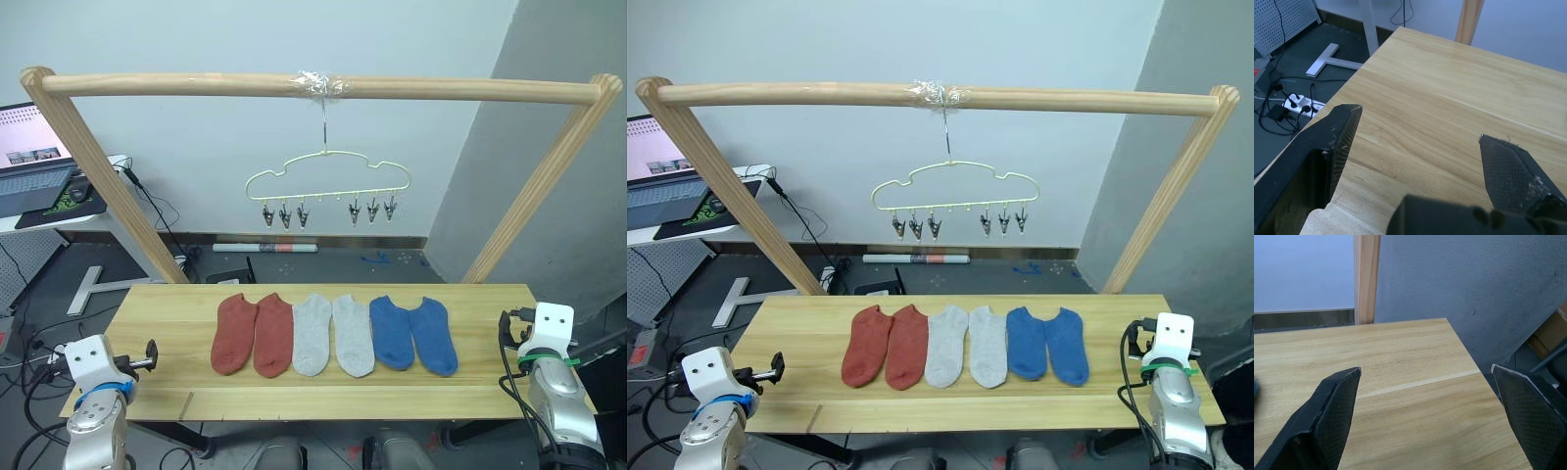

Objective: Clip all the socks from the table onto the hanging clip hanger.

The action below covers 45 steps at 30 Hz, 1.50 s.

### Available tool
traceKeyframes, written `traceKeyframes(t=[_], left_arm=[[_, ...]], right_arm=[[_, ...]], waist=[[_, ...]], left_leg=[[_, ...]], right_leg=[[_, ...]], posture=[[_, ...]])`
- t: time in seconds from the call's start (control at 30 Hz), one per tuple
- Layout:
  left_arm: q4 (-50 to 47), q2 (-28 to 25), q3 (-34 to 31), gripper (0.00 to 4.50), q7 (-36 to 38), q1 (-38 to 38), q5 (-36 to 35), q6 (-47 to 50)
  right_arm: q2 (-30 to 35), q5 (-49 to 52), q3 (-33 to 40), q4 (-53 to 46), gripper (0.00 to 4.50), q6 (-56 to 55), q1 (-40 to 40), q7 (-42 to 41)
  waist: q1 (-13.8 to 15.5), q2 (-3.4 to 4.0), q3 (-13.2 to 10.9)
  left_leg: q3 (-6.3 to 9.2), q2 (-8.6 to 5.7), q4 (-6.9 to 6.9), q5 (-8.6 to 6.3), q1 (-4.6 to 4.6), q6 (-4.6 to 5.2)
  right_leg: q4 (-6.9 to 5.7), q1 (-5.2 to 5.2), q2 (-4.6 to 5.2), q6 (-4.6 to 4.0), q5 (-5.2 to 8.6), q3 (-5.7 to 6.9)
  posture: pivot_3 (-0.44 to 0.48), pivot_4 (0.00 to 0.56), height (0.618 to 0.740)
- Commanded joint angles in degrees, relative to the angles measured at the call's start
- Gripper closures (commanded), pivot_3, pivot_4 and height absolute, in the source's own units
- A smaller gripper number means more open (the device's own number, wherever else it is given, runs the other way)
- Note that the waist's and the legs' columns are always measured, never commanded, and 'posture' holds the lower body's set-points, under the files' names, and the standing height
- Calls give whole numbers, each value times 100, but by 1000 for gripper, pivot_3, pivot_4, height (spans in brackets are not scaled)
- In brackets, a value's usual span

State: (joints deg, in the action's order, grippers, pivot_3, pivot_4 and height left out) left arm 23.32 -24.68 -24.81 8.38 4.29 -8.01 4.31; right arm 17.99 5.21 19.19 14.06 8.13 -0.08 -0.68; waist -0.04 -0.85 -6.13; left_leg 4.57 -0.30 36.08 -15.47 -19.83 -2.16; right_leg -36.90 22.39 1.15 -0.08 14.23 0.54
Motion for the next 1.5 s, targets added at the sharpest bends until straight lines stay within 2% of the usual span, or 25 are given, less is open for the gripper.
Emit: traceKeyframes(t=[0.03, 0.73, 0.9, 0.97, 1.2, 1.33, 1.5], left_arm=[[-48, -143, -87, 67, 55, -54, -72, -46], [-352, -165, -149, 67, 286, 117, -293, -98], [-1260, -111, -39, 67, 581, 262, -477, -60], [-1845, -19, -8, 67, 710, 310, -676, 40], [-2693, 251, 334, 2214, 715, 138, -823, 535], [-2991, 413, 927, 3455, 557, -360, -528, 852], [-3024, 629, 1311, 3455, 461, -877, -420, 1002]], right_arm=[[113, -55, 51, -63, 0, -106, -73, 28], [65, -93, -25, -61, 0, -161, -119, 45], [178, -196, -213, -261, 0, -301, -192, -200], [224, -143, -446, -408, 0, -315, -295, -576], [413, -182, -1133, -981, 0, -160, -435, -1451], [436, 237, -1400, -1407, 0, 187, -707, -2142], [529, 594, -1857, -1886, 0, 420, -1079, -3065]], waist=[[0, 0, 1], [3, 0, 1], [1, -2, -10], [-2, 0, -15], [-4, 5, -132], [1, -8, -212], [-11, -20, -283]], left_leg=[[0, 0, 0, 0, 0, 0], [0, 0, 0, 0, 1, 0], [1, 3, 1, 0, 1, 0], [-2, 4, 1, 0, 1, 0], [-3, 0, 0, 0, -2, 0], [5, -1, 2, 1, -4, 0], [4, -2, 4, 1, -3, -1]], right_leg=[[0, 0, 0, 0, 0, 0], [0, 0, -1, 20, -12, 0], [-2, 0, 0, 16, -10, 0], [-1, -1, 0, -7, 4, -4], [-4, -9, -2, 15, -8, -4], [-4, 2, -8, 19, -11, 3], [-3, -1, -9, 24, -14, 4]], posture=[[55, 60, 740], [59, 70, 740], [52, 83, 740], [54, 95, 740], [48, 120, 740], [31, 133, 740], [7, 145, 740]])
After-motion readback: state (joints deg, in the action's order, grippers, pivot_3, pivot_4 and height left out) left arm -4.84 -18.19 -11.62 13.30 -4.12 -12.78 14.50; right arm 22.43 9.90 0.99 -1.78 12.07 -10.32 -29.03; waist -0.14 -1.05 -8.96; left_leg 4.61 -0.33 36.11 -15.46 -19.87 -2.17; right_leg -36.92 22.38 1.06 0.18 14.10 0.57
